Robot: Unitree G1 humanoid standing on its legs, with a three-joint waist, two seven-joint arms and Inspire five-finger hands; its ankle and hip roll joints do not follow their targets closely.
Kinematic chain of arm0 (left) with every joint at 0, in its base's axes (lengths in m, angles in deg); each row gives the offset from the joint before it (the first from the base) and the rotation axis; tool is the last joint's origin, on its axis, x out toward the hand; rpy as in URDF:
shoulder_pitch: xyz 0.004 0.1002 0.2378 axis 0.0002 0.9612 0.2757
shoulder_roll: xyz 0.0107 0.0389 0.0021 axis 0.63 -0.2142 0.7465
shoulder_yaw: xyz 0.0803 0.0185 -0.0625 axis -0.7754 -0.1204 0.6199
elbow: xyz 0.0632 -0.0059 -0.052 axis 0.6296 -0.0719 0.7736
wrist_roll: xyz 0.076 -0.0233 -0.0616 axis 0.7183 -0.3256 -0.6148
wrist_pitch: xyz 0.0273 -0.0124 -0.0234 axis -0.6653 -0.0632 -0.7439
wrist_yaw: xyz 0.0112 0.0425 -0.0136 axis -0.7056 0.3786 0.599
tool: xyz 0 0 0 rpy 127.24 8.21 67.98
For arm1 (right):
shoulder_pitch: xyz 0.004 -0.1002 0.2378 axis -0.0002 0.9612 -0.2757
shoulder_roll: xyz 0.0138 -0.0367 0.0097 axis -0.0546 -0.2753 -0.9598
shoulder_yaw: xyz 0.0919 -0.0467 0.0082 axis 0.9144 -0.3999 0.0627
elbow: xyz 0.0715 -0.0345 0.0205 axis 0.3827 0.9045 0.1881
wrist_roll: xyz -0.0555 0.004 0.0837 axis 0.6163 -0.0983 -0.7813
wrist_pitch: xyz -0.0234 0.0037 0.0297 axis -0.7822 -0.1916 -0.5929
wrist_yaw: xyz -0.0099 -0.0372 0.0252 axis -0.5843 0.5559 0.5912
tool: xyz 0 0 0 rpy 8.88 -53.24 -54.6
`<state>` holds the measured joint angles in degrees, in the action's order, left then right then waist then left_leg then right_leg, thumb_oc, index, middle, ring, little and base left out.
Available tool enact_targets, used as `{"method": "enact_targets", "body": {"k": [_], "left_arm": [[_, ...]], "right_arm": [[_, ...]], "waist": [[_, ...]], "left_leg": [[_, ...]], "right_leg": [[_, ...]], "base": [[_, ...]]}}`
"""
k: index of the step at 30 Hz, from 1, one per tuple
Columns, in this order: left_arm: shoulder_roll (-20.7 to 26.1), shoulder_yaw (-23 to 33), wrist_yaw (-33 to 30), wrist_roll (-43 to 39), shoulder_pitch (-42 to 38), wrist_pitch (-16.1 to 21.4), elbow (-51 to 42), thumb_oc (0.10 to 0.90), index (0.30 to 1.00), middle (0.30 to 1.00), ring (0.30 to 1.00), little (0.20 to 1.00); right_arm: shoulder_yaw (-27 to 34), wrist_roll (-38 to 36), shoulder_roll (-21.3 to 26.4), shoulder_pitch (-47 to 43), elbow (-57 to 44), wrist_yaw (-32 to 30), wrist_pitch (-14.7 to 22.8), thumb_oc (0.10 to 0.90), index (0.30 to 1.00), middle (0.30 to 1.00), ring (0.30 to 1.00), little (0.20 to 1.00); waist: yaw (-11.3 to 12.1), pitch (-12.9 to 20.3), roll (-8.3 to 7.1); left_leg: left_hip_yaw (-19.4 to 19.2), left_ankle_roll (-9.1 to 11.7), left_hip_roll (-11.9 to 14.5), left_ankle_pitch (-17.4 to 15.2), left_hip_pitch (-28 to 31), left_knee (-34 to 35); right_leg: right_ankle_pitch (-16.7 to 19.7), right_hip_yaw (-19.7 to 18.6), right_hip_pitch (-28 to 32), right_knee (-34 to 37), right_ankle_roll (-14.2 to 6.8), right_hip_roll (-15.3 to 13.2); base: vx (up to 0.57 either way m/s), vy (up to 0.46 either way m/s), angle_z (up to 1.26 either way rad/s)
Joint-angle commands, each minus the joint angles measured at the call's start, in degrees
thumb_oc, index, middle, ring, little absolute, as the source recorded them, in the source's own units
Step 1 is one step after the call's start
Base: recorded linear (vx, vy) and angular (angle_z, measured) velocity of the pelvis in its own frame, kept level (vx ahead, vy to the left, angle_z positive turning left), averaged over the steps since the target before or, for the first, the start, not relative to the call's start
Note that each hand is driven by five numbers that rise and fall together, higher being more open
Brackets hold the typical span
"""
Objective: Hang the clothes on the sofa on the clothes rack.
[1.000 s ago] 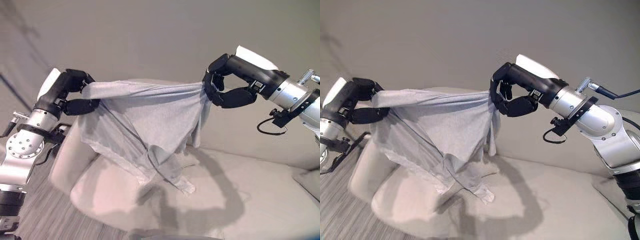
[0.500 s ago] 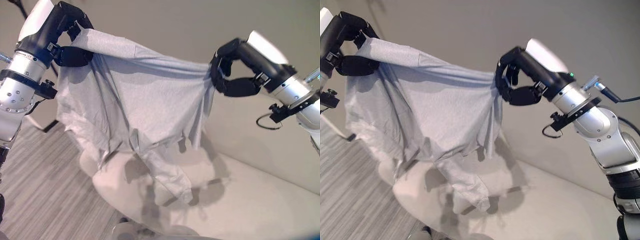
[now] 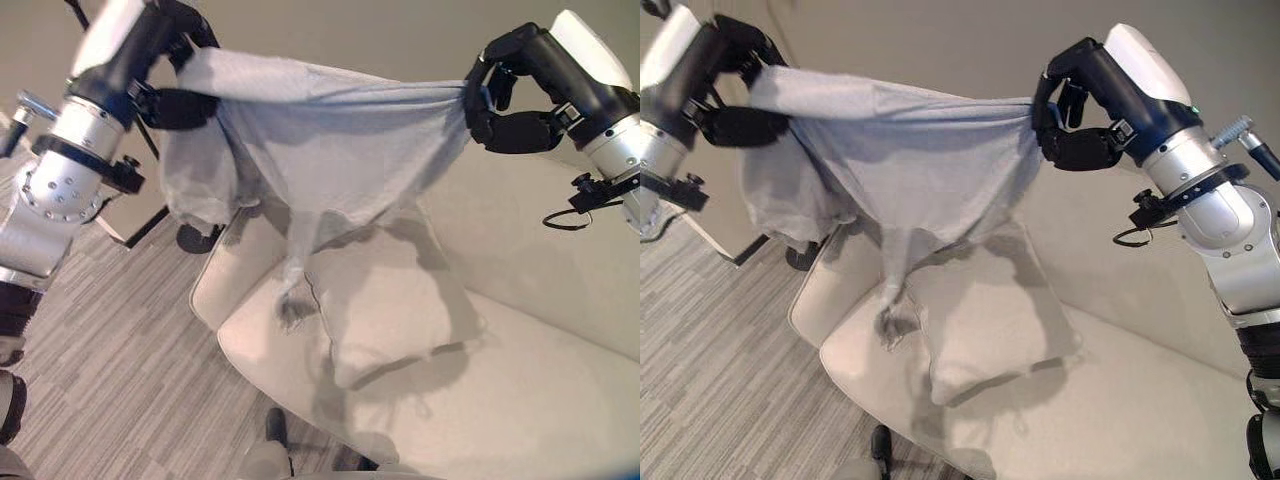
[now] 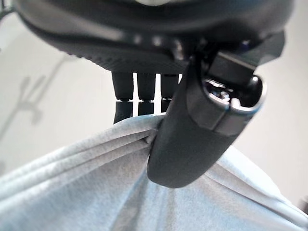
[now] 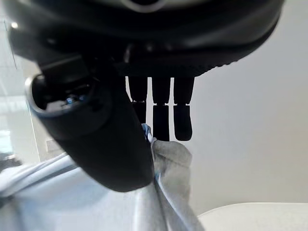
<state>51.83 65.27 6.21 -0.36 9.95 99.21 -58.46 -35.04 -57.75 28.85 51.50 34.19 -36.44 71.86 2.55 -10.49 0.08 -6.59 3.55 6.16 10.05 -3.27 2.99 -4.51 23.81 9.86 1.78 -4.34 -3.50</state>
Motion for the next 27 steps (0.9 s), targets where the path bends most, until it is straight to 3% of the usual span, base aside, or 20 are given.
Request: {"method": "enact_targets", "body": {"k": [1,2,4,6,7,8,9,11,12,13,14,15,17,18,20,21,23,24,26,27], "left_arm": [[1.3,9.8,-4.1,-2.5,-4.7,1.0,3.9,0.4,0.3,0.3,0.3,0.3],[1.3,9.8,-4.1,-2.5,-4.7,1.0,3.9,0.4,0.3,0.3,0.3,0.3],[0.3,9.8,-3.8,-2.6,-5.1,1.1,3.5,0.4,0.3,0.3,0.3,0.3],[0.0,9.9,-3.6,-3.2,-5.0,1.5,3.2,0.4,0.3,0.3,0.3,0.3],[0.0,9.8,-3.5,-3.4,-5.1,1.7,3.0,0.4,0.3,0.3,0.3,0.3],[0.0,9.7,-3.5,-3.5,-5.1,1.7,3.0,0.4,0.3,0.3,0.3,0.3],[0.1,8.7,-3.7,-3.6,-6.3,1.8,3.2,0.4,0.3,0.3,0.3,0.3],[0.1,7.9,-4.1,-3.6,-7.2,2.0,3.6,0.4,0.3,0.3,0.3,0.3],[0.6,6.0,-4.7,-3.3,-9.1,2.1,4.4,0.4,0.3,0.3,0.3,0.3],[0.7,4.1,-4.7,-3.7,-11.2,2.3,4.6,0.4,0.3,0.3,0.3,0.3],[0.8,3.4,-4.8,-3.5,-12.3,2.3,4.5,0.4,0.3,0.3,0.3,0.3],[1.0,2.4,-4.2,-3.8,-13.1,2.6,4.4,0.4,0.3,0.3,0.3,0.3],[0.6,0.6,-4.0,-4.5,-15.0,2.7,4.5,0.4,0.3,0.3,0.3,0.3],[0.4,0.2,-4.5,-4.6,-15.5,3.0,4.4,0.4,0.3,0.3,0.3,0.3],[0.5,0.7,-4.6,-4.6,-14.9,2.5,4.1,0.4,0.3,0.3,0.3,0.3],[-0.2,0.3,-4.4,-4.3,-15.2,2.6,4.3,0.4,0.3,0.3,0.3,0.3],[-1.3,-1.0,-4.1,-4.5,-16.4,2.3,4.7,0.4,0.3,0.3,0.3,0.3],[-2.2,-0.7,-4.1,-4.4,-16.2,1.5,5.2,0.4,0.3,0.3,0.3,0.3],[-2.9,1.0,-3.9,-4.6,-14.2,0.8,4.9,0.4,0.3,0.3,0.3,0.3],[-3.1,1.7,-3.6,-5.0,-13.6,0.8,4.8,0.4,0.3,0.3,0.3,0.3]], "right_arm": [[6.3,-2.8,2.0,1.6,0.8,-4.7,0.8,0.4,0.3,0.3,0.3,0.3],[6.3,-2.8,2.0,1.7,0.8,-4.7,0.8,0.4,0.3,0.3,0.3,0.3],[6.0,-2.8,1.8,2.0,1.5,-4.8,0.8,0.4,0.3,0.3,0.3,0.3],[6.4,-2.7,2.0,3.0,2.0,-5.0,1.1,0.4,0.3,0.3,0.3,0.3],[6.9,-2.6,2.2,3.6,2.1,-5.1,1.1,0.4,0.3,0.3,0.3,0.3],[7.1,-2.6,2.2,3.9,2.1,-5.1,1.2,0.4,0.3,0.3,0.3,0.3],[8.2,-2.1,3.0,5.0,2.3,-5.6,1.2,0.4,0.3,0.3,0.3,0.3],[8.8,-2.0,3.1,5.6,2.7,-6.2,1.3,0.4,0.3,0.3,0.3,0.3],[9.7,-2.0,3.0,6.0,3.1,-7.3,1.3,0.4,0.3,0.3,0.3,0.3],[10.3,-1.9,3.1,6.2,3.0,-7.5,1.3,0.4,0.3,0.3,0.3,0.3],[11.1,-1.9,2.6,6.3,3.3,-7.9,1.3,0.4,0.3,0.3,0.3,0.3],[12.4,-1.4,2.4,7.1,3.6,-8.3,1.2,0.4,0.3,0.3,0.3,0.3],[15.1,0.4,1.7,9.1,3.5,-9.1,0.3,0.4,0.3,0.3,0.3,0.3],[15.6,1.5,1.3,8.9,3.2,-9.7,0.0,0.4,0.3,0.3,0.3,0.3],[15.4,2.4,0.8,8.3,2.5,-10.0,-0.4,0.4,0.3,0.3,0.3,0.3],[15.1,1.2,0.4,8.2,1.8,-9.6,-0.3,0.4,0.3,0.3,0.3,0.3],[13.6,0.2,2.2,6.3,2.3,-9.3,0.1,0.4,0.3,0.3,0.3,0.3],[13.6,-1.8,3.0,5.9,2.3,-9.1,0.3,0.4,0.3,0.3,0.3,0.3],[14.2,-2.6,2.8,6.4,2.4,-9.1,0.7,0.4,0.3,0.3,0.3,0.3],[14.4,-3.3,2.9,6.4,2.3,-8.7,0.6,0.4,0.3,0.3,0.3,0.3]], "waist": [[2.4,7.8,-5.78],[2.4,7.8,-5.74],[1.8,7.9,-6.23],[1.1,8.7,-5.84],[0.7,8.9,-5.64],[0.7,8.9,-5.5],[0.1,9.3,-4.86],[-0.1,9.4,-4.59],[0.2,9.1,-4.34],[0.2,9.4,-3.91],[0.0,9.6,-3.97],[-0.5,10.0,-4.21],[-0.4,9.7,-4.91],[-0.1,9.4,-5.13],[0.1,9.1,-4.3],[-1.7,8.4,-3.7],[-2.5,7.6,-2.55],[-3.2,6.9,-2.27],[-4.2,6.5,-2.93],[-4.5,6.8,-4.05]], "left_leg": [[-4.4,1.2,-2.2,-9.2,2.8,0.0],[-4.4,1.2,-2.1,-9.5,2.8,-0.1],[-5.7,2.8,4.2,-9.5,3.6,-1.9],[-5.3,4.0,9.9,-8.5,4.8,-2.7],[-5.4,4.6,12.7,-6.0,5.2,-3.7],[-5.2,4.8,12.9,-5.9,5.2,-3.7],[-4.0,6.4,17.0,-1.3,5.7,-4.8],[-3.2,7.4,18.7,0.1,5.9,-5.1],[-0.3,8.5,19.6,1.6,4.3,-6.3],[2.3,8.5,18.4,-1.6,3.8,-5.7],[2.7,8.9,16.8,-5.7,3.7,-5.0],[1.7,9.0,15.0,-10.2,3.9,-3.9],[-0.7,7.2,10.7,-13.3,4.5,-1.4],[-2.2,6.0,8.9,-13.4,4.9,-0.4],[-3.6,4.8,7.5,-13.7,6.5,1.7],[-4.0,3.4,3.8,-12.8,5.3,2.0],[-3.5,2.5,2.2,-12.4,4.7,2.0],[-3.0,1.7,0.8,-11.9,4.6,2.0],[-2.3,1.4,-0.6,-11.9,5.1,2.0],[-2.4,1.2,-2.0,-12.2,5.4,2.0]], "right_leg": [[4.5,-0.6,-4.0,1.2,-2.6,-3.9],[4.4,-0.7,-3.9,1.2,-2.6,-3.8],[6.0,1.0,-4.6,1.9,-3.5,-7.3],[5.9,1.7,-4.1,2.9,-4.5,-8.7],[6.2,2.2,-3.9,2.9,-5.0,-10.0],[6.1,2.3,-3.7,2.9,-5.0,-9.7],[6.5,3.2,-2.8,3.0,-5.9,-11.3],[6.7,3.6,-2.2,3.0,-6.6,-12.7],[8.4,4.0,-1.8,3.1,-7.3,-15.1],[9.2,3.9,-1.5,3.2,-8.4,-16.6],[10.8,3.7,-1.4,3.2,-9.2,-18.0],[14.6,3.9,-1.9,3.2,-10.6,-20.7],[24.3,4.0,-3.8,2.8,-10.7,-25.2],[29.2,5.0,-4.6,2.5,-10.7,-27.1],[30.2,5.5,-5.7,0.8,-10.7,-27.9],[24.2,2.6,-8.3,-4.3,-9.4,-24.6],[14.5,-0.9,-10.8,-10.1,-6.7,-17.8],[7.1,-0.9,-12.6,-13.7,-3.8,-11.2],[3.1,-4.7,-16.1,-15.5,-2.9,-4.7],[2.0,-6.8,-15.1,-11.9,-1.9,-1.7]], "base": [[-0.08,0.165,0.68],[-0.09,0.292,0.48],[-0.08,0.377,0.18],[0.07,0.354,0.27],[0.11,0.249,0.28],[0.12,0.452,0.32],[0.13,0.498,0.49],[0.14,0.528,0.55],[0.18,0.577,0.32],[0.25,0.758,-0.02],[0.27,0.596,-0.13],[0.22,0.564,0.01],[0.17,0.614,0.56],[0.18,0.657,0.59],[0.11,0.564,0.18],[0.04,0.67,-0.13],[0.07,0.713,0.2],[0.04,0.476,0.63],[0.04,0.252,0.26],[0.05,0.066,-0.36]]}}
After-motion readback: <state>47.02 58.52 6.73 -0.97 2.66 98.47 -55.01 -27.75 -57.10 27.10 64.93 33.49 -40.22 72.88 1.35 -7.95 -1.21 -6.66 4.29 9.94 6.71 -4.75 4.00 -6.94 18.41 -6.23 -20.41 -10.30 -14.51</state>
